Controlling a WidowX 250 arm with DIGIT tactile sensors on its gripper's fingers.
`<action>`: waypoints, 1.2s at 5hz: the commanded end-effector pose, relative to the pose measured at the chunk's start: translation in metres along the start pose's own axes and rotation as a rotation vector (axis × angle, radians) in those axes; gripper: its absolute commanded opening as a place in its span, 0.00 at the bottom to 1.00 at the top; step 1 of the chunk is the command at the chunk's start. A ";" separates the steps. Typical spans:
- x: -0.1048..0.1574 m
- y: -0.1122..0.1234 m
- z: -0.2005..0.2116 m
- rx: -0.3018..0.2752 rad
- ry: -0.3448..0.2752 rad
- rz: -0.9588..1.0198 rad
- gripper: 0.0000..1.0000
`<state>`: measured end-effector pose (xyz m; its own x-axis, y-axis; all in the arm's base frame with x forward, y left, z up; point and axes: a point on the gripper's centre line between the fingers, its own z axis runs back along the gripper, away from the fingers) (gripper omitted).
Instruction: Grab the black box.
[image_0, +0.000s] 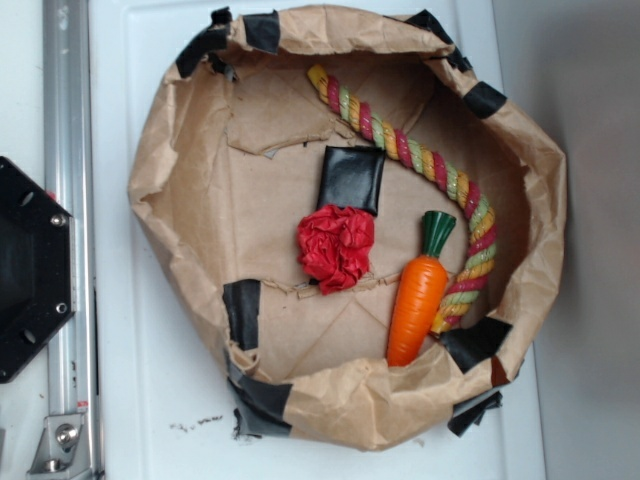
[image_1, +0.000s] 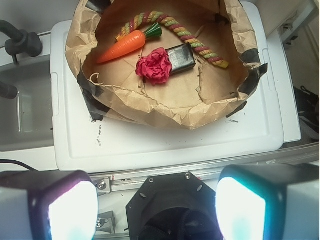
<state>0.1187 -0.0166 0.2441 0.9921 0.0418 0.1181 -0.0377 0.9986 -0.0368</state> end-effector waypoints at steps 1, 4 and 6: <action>0.000 0.000 0.000 0.000 0.000 0.000 1.00; 0.106 0.030 -0.050 -0.085 -0.069 0.271 1.00; 0.109 0.047 -0.097 -0.102 -0.065 0.785 1.00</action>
<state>0.2400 0.0195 0.1552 0.7001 0.7114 0.0610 -0.6875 0.6947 -0.2112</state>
